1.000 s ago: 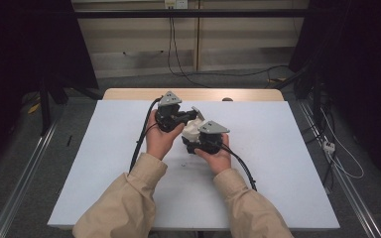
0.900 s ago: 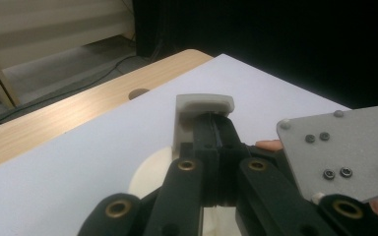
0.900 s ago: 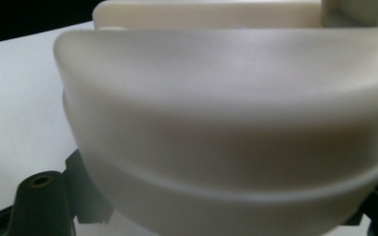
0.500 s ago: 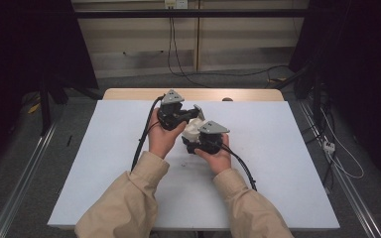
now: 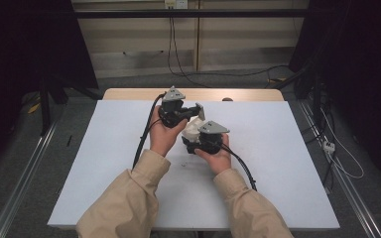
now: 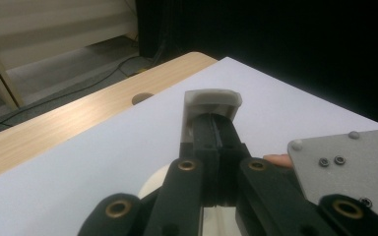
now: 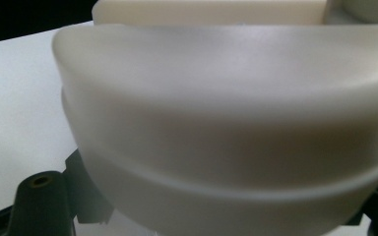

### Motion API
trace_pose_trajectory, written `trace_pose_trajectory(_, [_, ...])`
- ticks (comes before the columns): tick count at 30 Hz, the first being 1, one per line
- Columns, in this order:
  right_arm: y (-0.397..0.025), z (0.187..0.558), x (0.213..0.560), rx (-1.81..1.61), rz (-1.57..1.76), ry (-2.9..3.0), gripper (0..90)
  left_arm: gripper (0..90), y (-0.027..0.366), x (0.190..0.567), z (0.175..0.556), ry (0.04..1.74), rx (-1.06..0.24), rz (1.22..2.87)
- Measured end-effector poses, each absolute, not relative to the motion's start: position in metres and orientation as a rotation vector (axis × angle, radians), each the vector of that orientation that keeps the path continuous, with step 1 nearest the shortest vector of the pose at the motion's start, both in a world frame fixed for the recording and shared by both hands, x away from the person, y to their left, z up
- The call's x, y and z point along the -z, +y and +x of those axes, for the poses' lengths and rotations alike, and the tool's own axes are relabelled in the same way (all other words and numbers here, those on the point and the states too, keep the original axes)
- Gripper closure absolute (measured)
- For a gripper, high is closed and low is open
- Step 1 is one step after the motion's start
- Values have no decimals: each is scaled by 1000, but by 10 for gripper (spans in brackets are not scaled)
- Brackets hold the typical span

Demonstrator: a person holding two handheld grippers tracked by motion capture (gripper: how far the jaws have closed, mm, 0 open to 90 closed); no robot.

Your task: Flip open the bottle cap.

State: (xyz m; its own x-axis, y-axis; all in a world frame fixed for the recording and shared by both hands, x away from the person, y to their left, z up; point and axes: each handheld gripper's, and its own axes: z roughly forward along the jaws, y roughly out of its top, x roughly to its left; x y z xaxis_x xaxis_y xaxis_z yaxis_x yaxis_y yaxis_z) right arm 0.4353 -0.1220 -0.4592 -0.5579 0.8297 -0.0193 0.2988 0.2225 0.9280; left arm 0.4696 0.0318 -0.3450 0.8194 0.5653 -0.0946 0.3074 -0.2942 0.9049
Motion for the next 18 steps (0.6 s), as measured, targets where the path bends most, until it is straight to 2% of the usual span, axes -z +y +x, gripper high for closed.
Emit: trace_pose_trajectory(18, [-122,436,460,-1323,1032,1977,188,900,27,346,476,664,-273,1899])
